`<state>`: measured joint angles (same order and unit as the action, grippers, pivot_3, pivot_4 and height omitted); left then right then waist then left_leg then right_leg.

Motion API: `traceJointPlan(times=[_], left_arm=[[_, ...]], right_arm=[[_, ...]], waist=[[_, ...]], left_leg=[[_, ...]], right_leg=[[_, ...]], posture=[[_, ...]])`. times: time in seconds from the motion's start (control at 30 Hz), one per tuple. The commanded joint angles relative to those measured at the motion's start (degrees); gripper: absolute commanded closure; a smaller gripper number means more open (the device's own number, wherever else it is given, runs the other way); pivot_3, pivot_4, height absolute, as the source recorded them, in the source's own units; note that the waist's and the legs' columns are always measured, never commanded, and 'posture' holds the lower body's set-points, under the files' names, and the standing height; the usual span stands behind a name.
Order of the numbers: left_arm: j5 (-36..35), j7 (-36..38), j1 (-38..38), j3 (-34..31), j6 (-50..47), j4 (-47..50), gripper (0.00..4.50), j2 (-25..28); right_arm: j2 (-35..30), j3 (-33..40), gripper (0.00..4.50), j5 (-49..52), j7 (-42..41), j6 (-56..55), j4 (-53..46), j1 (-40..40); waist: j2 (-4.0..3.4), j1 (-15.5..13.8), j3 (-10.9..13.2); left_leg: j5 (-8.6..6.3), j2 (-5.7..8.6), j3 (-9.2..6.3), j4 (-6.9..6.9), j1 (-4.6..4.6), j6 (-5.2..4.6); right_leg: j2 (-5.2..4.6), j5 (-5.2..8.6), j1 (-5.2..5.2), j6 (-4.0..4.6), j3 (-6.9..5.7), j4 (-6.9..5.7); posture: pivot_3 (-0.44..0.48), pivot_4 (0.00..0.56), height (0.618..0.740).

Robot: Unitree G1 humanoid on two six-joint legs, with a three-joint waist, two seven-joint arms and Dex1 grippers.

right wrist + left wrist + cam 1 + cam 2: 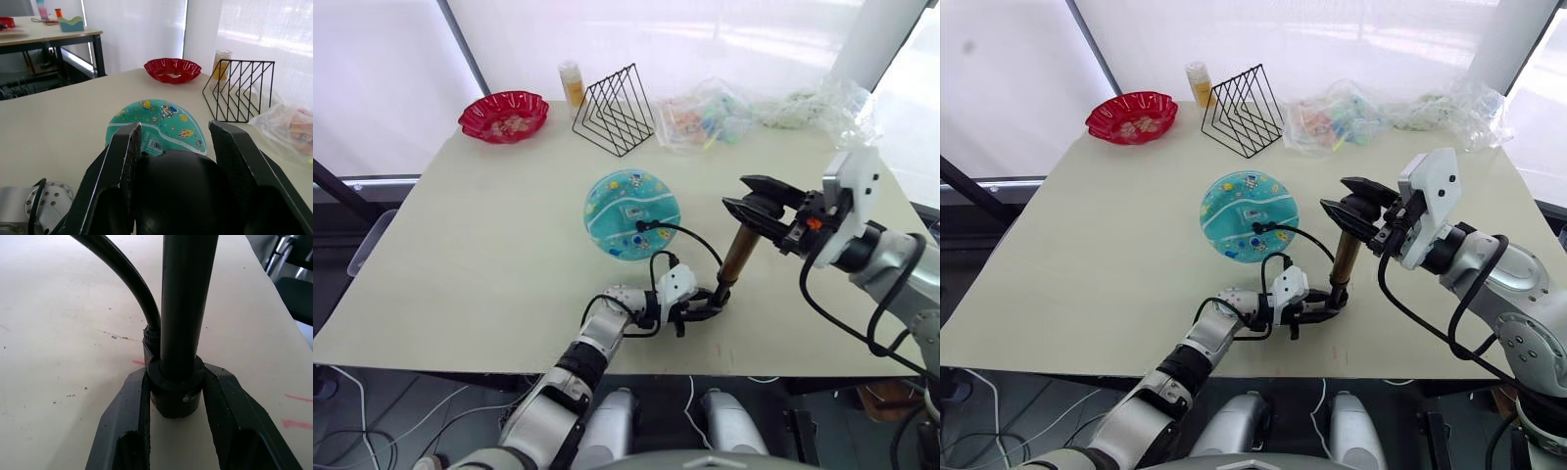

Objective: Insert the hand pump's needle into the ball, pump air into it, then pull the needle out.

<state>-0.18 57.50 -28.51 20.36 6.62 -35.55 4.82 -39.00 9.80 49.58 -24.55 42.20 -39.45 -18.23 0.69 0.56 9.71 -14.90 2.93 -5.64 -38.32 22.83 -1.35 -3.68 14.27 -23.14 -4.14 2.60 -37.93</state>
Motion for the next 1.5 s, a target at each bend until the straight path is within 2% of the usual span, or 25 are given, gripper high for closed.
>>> traceJointPlan(times=[0.03, 0.27, 0.87, 1.23, 1.5], left_arm=[[1.4, 0.2, -0.5, 1.0, -0.8, -4.0, 3.46, 0.2], [3.8, 1.6, -2.0, 3.0, 0.3, -9.7, 3.46, 0.8], [5.1, 3.1, -1.2, 4.0, 1.0, -12.7, 3.46, -0.3], [5.3, 3.3, -2.7, 3.6, 4.0, -16.5, 3.46, -0.7], [4.7, 4.8, -2.8, 3.5, 2.6, -16.5, 3.46, -1.0]], right_arm=[[-0.4, 0.9, 2.73, 0.5, -0.4, -1.1, -2.5, -0.8], [-4.0, 3.1, 2.73, 2.4, -2.1, -0.7, -3.2, -3.7], [-10.8, 7.4, 2.73, 11.1, -1.9, 0.2, -0.8, -12.6], [-11.4, 6.8, 2.73, 11.4, -2.6, 0.5, 0.1, -12.2], [-8.2, 3.6, 2.73, 8.7, -2.3, -0.6, -1.7, -6.7]], waist=[[0.0, 0.0, 0.0], [0.0, -0.2, 0.0], [0.0, -1.3, 0.0], [0.01, -1.4, 0.0], [0.2, -1.4, -0.2]], left_leg=[[0.0, 0.0, 0.0, 0.0, -0.01, 0.0], [0.0, 0.02, -0.04, -0.04, -0.03, -0.01], [0.0, 0.02, -0.16, -0.02, -0.01, -0.01], [0.0, 0.02, -0.17, -0.02, -0.01, -0.01], [0.0, 0.02, -0.3, -0.02, -0.14, -0.02]], right_leg=[[0.0, 0.0, 0.01, 0.0, 0.0, 0.0], [-0.02, 0.0, 0.08, -0.01, -0.05, 0.03], [-0.05, 0.0, 0.14, 0.0, -0.15, 0.13], [-0.07, 0.0, 0.16, 0.0, -0.17, 0.14], [-0.07, 0.0, 0.41, 0.0, -0.31, 0.25]], posture=[[0.0, 0.15, 0.74], [0.0, 0.15, 0.74], [0.0, 0.15, 0.74], [0.0, 0.15, 0.74], [0.0, 0.15, 0.74]])
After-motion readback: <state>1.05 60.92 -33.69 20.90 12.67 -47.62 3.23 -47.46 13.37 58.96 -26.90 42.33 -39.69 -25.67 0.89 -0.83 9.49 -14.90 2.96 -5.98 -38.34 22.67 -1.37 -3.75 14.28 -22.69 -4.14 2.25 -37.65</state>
